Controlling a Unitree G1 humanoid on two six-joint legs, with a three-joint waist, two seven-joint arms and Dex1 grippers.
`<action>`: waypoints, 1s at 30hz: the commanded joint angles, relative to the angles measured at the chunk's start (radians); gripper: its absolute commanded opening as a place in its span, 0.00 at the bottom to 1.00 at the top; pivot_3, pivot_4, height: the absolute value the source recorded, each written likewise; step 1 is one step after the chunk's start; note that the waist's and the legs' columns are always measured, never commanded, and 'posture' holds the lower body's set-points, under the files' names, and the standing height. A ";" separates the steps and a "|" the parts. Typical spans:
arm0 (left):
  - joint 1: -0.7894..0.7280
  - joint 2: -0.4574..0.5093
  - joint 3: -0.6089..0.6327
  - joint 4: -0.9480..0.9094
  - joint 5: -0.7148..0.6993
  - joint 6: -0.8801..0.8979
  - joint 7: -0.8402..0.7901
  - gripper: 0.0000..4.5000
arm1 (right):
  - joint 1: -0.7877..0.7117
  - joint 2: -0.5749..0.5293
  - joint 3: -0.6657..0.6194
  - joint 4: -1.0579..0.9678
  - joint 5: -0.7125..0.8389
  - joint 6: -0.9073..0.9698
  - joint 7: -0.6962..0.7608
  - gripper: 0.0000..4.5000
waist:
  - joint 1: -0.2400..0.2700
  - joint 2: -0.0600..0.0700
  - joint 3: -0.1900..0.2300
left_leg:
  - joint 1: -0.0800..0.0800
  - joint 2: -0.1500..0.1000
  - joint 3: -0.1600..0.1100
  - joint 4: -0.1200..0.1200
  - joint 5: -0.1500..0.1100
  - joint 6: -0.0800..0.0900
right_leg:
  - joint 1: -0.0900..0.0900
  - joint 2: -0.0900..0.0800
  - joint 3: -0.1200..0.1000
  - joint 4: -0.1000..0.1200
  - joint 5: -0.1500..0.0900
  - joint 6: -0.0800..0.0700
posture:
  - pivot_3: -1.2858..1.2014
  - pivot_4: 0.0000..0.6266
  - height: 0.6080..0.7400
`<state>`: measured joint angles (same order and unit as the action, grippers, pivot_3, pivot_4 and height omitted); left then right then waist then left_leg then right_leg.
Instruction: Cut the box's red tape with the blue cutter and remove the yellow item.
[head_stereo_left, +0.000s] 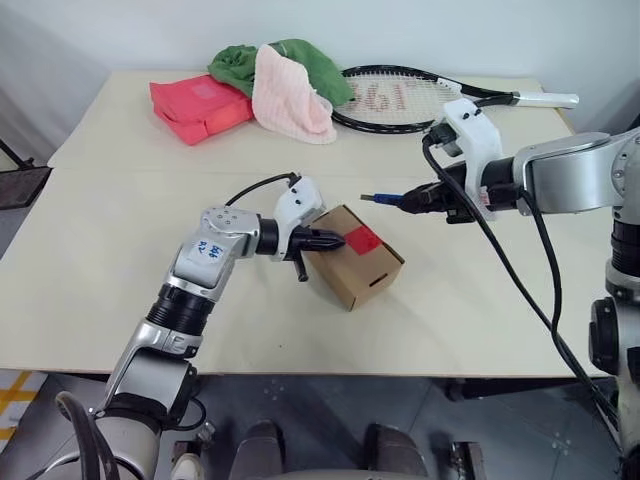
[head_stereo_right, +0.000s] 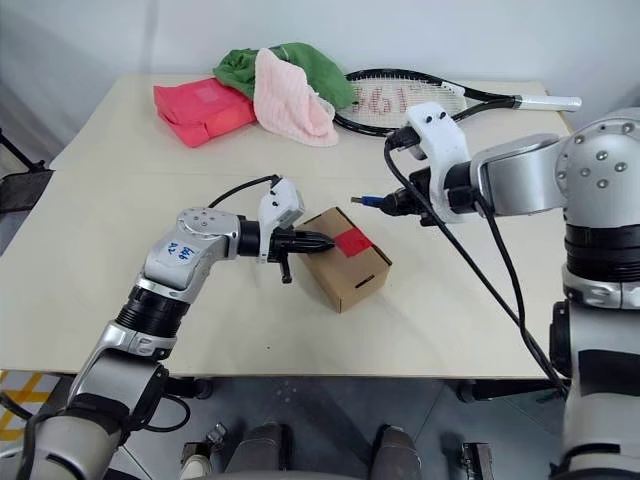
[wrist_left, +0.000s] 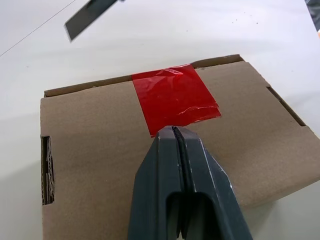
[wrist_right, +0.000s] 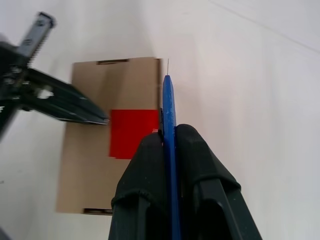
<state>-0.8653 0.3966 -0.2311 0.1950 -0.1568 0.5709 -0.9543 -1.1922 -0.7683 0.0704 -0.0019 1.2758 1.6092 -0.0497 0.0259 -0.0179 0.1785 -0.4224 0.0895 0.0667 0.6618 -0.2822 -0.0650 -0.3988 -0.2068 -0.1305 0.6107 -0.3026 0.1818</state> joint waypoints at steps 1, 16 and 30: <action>-0.003 0.010 -0.046 -0.026 0.036 0.034 0.009 0.00 | -0.003 0.007 -0.031 -0.041 -0.012 0.005 0.013 0.02 | 0.000 0.000 0.000 | 0.000 0.000 0.000 0.000 0.000 0.000 | 0.000 0.000 0.000 0.000 0.000 0.000 | 0.52 0.24 1.00; 0.000 0.019 -0.051 -0.060 0.042 0.121 0.038 0.00 | 0.077 0.027 -0.012 -0.091 -0.082 0.005 0.052 0.02 | -0.002 0.000 0.000 | 0.000 0.000 0.000 0.000 0.000 0.000 | 0.000 0.000 0.000 0.001 0.000 0.000 | 0.52 0.24 1.00; 0.001 0.028 -0.051 -0.055 0.039 0.136 0.023 0.00 | 0.153 -0.011 -0.009 -0.135 -0.098 0.005 0.086 0.02 | -0.002 0.000 0.000 | 0.001 0.000 0.000 0.001 0.000 0.000 | 0.000 0.000 0.001 0.002 0.000 0.000 | 0.52 0.24 1.00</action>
<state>-0.8788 0.4080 -0.2545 0.1270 -0.1321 0.6858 -0.9287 -1.0421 -0.7545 0.0713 -0.1136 1.1631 1.6091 0.0325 0.0242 -0.0175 0.1782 -0.4213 0.0894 0.0667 0.6624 -0.2823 -0.0650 -0.3986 -0.2068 -0.1298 0.6125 -0.3026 0.1818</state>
